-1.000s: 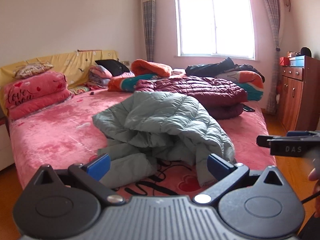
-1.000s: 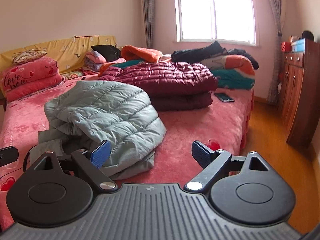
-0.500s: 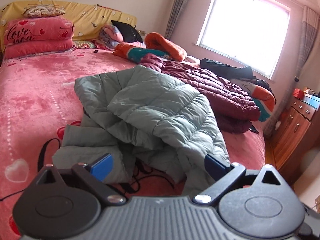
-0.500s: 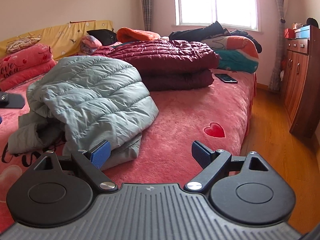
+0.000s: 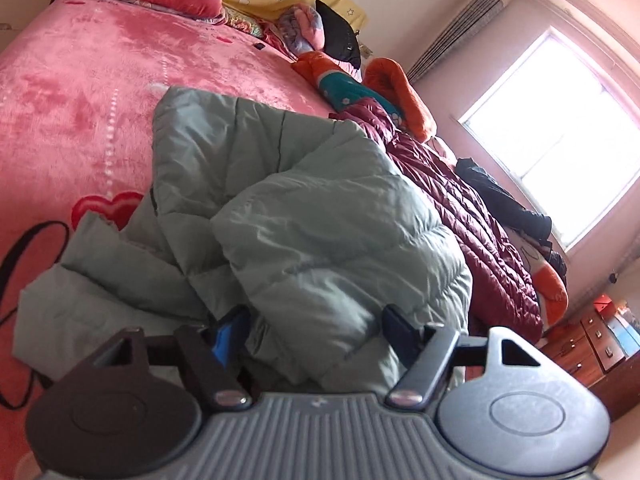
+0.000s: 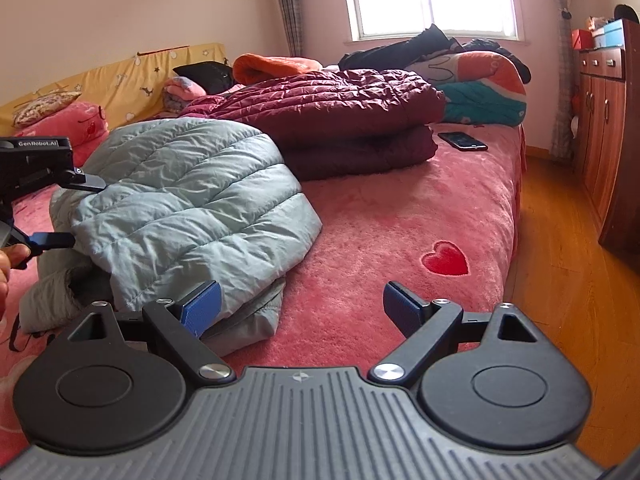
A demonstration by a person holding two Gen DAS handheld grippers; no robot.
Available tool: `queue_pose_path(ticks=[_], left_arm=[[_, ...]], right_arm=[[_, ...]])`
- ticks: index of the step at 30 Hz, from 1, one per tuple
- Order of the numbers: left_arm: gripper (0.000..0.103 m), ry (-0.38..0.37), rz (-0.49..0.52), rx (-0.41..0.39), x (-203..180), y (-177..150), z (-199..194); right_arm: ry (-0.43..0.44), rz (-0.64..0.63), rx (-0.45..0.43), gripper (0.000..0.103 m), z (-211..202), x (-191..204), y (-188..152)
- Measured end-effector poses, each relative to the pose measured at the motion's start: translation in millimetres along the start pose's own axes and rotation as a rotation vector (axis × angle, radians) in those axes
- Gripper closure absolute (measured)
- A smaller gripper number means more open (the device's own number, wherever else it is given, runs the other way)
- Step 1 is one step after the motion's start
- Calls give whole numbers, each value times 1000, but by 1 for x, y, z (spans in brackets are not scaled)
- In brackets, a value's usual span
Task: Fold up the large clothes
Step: 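Grasp the mint jacket's edge with the left gripper and lift it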
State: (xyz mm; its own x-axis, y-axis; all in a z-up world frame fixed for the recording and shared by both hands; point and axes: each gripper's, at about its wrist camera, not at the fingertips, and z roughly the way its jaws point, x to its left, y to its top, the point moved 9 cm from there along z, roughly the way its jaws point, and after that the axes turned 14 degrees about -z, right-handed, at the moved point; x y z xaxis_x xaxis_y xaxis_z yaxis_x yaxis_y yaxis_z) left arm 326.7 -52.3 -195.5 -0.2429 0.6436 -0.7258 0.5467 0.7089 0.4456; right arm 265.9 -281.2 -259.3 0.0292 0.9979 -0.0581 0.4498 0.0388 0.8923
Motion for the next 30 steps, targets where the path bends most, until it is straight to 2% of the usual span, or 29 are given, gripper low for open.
queue_pose_path(ticks=[1,3,5,9,12,19,24,30], left_arm=[[42,-3,-5,7,-2,1,3],[61,-10,-26,27,-5,3,10],[74,-14,-38,42,-8,3,12],[95,-27,42,15,-23,1,5],[99,-49,83,-17,-34,-1,-10],[101,-99,164,-43,-45,-9,-72],[101,-105,193,-20,-24,-27,-125],[101,-71,233,30,19,-55,-175]], right_arm=[[3,10,1,0,1,-1,0],[12,34,6,0,5,-4,0],[19,46,4,0,6,-5,0],[29,54,-5,0,7,-9,1],[41,76,-1,0,8,-13,-1],[40,101,1,0,10,-22,-4],[28,98,18,0,10,-23,-9],[13,77,45,0,6,-23,-19]])
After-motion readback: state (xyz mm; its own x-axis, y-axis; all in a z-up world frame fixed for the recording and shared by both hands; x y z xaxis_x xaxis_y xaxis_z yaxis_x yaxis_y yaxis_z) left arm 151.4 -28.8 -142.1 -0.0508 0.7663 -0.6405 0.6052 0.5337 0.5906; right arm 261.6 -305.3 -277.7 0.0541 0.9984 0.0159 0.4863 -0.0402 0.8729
